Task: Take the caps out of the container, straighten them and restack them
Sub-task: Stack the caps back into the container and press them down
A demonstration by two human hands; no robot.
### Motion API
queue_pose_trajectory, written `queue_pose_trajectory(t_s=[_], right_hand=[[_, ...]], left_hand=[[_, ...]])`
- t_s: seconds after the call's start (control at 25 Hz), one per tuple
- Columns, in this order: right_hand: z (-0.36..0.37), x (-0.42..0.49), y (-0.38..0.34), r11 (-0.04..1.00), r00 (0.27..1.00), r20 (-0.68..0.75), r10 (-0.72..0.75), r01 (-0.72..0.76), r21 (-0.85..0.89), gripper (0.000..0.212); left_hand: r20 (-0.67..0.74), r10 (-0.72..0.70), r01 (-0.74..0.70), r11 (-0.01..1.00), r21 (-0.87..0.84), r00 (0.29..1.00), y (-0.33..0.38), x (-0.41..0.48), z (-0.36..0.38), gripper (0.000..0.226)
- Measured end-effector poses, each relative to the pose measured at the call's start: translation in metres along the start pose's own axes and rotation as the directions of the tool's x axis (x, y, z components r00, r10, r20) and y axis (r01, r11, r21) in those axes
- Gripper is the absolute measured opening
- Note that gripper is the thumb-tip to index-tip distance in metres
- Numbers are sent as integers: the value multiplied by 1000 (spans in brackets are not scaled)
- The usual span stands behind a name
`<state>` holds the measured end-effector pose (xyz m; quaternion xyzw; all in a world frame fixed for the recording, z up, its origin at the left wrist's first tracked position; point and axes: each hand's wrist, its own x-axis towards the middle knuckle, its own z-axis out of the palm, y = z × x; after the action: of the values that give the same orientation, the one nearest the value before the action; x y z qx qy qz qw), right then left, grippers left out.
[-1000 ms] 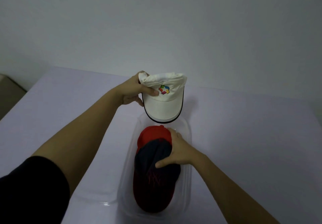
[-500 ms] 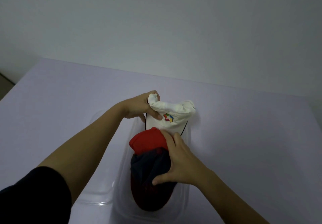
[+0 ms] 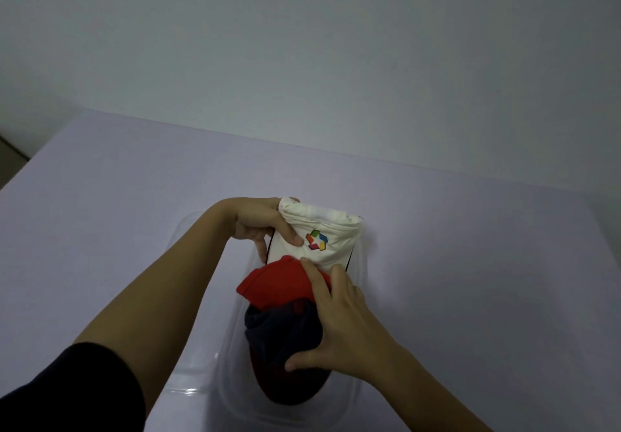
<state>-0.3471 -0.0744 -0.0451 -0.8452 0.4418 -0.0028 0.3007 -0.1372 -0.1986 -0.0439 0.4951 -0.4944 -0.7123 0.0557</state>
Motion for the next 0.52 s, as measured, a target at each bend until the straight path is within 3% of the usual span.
queue_pose_trajectory(t_s=[0.12,0.24,0.4,0.52], right_hand=[[0,-3,-1,1000,1000,-9,-1,1,-24,128],[1,-3,4,1000,1000,3,6,-6,-13,128],[0,7,16,999,998,60,28,-29,21,131],[-6,11,24,992,995,101,-3,-10,128,135]], left_hand=[[21,38,-37,999,-23,999,0,-3,0,40],[16,-29,29,1000,5,999,0,0,4,36],[-132,-7,-1,998,-61,991,-13,18,17,34],[-112,-36,39,999,32,993,-27,24,22,29]])
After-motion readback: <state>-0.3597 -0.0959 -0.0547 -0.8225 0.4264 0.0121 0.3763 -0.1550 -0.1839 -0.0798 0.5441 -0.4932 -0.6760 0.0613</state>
